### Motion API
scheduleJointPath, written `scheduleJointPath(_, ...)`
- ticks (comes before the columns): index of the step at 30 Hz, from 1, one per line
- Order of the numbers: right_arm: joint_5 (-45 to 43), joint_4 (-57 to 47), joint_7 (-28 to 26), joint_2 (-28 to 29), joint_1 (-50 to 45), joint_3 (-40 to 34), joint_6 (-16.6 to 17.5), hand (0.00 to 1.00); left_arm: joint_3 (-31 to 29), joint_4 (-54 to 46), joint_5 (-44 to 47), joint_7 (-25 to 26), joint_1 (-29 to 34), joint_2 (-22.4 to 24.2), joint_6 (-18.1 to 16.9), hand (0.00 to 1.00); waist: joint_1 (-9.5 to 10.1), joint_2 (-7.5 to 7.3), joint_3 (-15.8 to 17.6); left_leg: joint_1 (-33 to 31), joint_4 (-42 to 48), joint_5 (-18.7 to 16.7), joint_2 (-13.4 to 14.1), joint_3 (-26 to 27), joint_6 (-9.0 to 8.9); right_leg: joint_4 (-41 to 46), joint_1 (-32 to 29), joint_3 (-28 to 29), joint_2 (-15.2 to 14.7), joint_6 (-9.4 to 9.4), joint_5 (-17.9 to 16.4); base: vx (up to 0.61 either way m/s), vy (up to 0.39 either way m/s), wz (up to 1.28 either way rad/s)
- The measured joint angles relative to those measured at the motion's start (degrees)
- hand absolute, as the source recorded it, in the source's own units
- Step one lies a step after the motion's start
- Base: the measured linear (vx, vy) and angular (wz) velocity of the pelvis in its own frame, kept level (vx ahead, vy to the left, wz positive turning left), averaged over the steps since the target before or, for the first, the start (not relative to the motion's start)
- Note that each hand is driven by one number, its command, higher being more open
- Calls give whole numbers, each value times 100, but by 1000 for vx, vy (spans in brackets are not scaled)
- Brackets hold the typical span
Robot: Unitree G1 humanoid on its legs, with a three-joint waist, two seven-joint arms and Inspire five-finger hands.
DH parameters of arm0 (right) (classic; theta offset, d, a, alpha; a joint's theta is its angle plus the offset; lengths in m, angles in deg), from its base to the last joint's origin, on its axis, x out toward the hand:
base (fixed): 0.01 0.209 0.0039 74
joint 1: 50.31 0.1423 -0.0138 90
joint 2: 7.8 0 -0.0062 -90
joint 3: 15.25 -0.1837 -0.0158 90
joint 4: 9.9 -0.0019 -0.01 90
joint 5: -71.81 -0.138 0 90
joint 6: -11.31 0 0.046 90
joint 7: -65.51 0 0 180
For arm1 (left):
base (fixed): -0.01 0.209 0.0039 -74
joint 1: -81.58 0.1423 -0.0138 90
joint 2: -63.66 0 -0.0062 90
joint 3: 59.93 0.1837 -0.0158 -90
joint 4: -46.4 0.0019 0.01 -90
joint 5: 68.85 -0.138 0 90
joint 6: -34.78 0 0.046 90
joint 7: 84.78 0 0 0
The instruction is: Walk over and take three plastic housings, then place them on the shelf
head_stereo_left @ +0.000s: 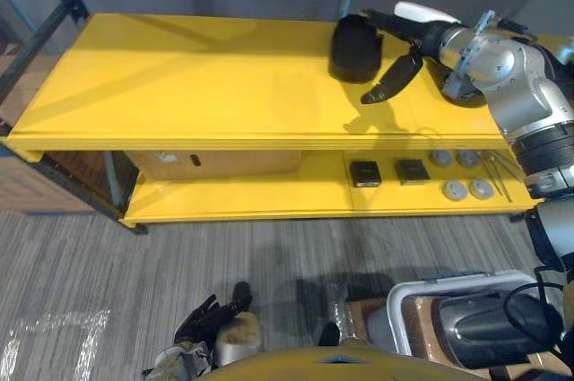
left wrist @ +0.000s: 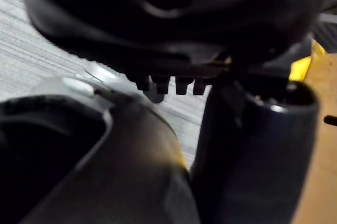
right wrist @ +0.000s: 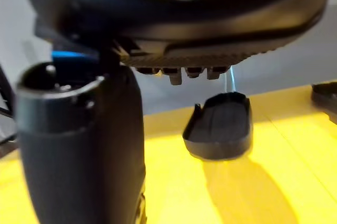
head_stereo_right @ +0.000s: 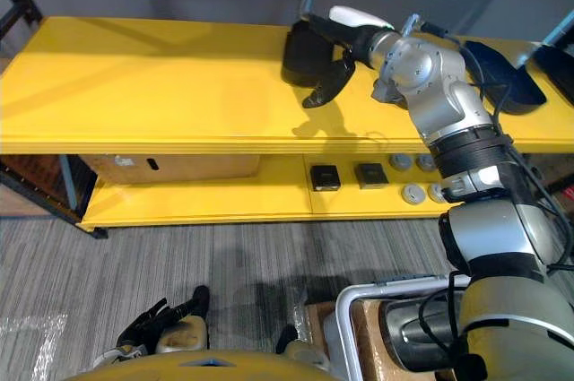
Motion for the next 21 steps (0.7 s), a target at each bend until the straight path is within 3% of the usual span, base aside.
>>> scheduleJointPath(5, 314, 725, 374, 346, 347, 50, -441, 100, -10, -86, 1, 8, 5, 1, 8, 100, 41, 17, 11, -157, 6, 85, -59, -84, -2, -11, -54, -90, -37, 12, 43, 32, -9, 11)
scheduleJointPath(10, 317, 945, 770, 442, 638, 36, -907, 100, 2, -132, 3, -23, -14, 58, 21, 100, 67, 125, 75, -155, 6, 84, -48, -89, -2, 7, -54, -93, -29, 4, 37, 0, 0, 0)
scheduleJointPath(21, 330, 1059, 772, 457, 756, -25, -1062, 100, 31, -270, 9, -10, -39, 161, 131, 100, 86, 278, 232, -148, 4, 81, -34, -107, -5, 32, -54, -107, -17, -6, 25, -9, -5, 0)
